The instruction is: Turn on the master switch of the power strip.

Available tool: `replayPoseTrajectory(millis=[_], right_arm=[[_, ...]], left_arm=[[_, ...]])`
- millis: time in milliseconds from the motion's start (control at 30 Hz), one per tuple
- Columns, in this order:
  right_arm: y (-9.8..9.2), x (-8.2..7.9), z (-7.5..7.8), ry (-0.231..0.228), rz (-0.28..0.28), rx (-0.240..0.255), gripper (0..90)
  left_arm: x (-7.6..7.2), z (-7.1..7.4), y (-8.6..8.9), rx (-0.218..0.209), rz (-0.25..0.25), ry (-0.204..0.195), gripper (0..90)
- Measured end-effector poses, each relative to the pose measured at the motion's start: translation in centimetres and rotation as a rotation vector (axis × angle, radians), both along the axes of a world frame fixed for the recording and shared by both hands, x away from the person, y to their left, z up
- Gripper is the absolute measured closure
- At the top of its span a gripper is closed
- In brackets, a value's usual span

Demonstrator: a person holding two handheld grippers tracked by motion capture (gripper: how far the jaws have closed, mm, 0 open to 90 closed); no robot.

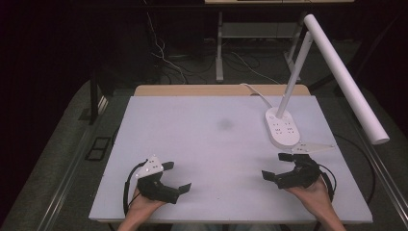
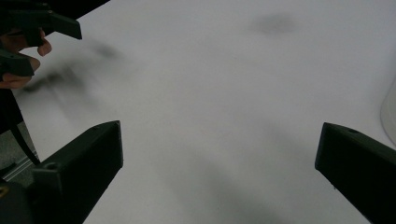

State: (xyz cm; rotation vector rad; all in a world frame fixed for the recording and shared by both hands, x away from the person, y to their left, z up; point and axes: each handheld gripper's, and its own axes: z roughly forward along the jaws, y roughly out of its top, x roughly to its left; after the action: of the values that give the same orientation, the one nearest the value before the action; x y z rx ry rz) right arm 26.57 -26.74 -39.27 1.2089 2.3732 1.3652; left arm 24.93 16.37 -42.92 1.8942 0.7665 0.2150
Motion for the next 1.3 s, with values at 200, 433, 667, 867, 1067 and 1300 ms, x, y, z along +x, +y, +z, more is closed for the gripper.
replayPoseTrajectory(millis=[200,433,667,867,1067,1300], right_arm=[[0.3,0.6,0.7,-0.01,0.008,-0.012,0.3],[0.5,1.7,1.9,-0.017,0.018,-0.045,0.3],[0.7,3.0,2.7,-0.015,0.012,-0.081,0.3],[0.7,3.9,2.9,-0.016,0.013,-0.102,0.3],[0.6,4.9,2.9,-0.006,-0.001,-0.109,0.3],[0.5,5.8,2.7,-0.001,-0.005,-0.124,0.3]], left_arm=[[-0.1,0.0,0.0,-0.003,0.0,0.006,0.0],[-0.1,0.0,0.0,-0.002,-0.004,0.008,0.0],[-0.1,0.0,0.0,-0.003,-0.002,0.009,0.0],[-0.1,0.0,0.1,-0.001,-0.002,0.007,0.0],[-0.1,0.0,0.0,-0.001,-0.003,0.009,0.0],[0.0,0.0,0.0,-0.003,-0.003,0.009,0.0]])
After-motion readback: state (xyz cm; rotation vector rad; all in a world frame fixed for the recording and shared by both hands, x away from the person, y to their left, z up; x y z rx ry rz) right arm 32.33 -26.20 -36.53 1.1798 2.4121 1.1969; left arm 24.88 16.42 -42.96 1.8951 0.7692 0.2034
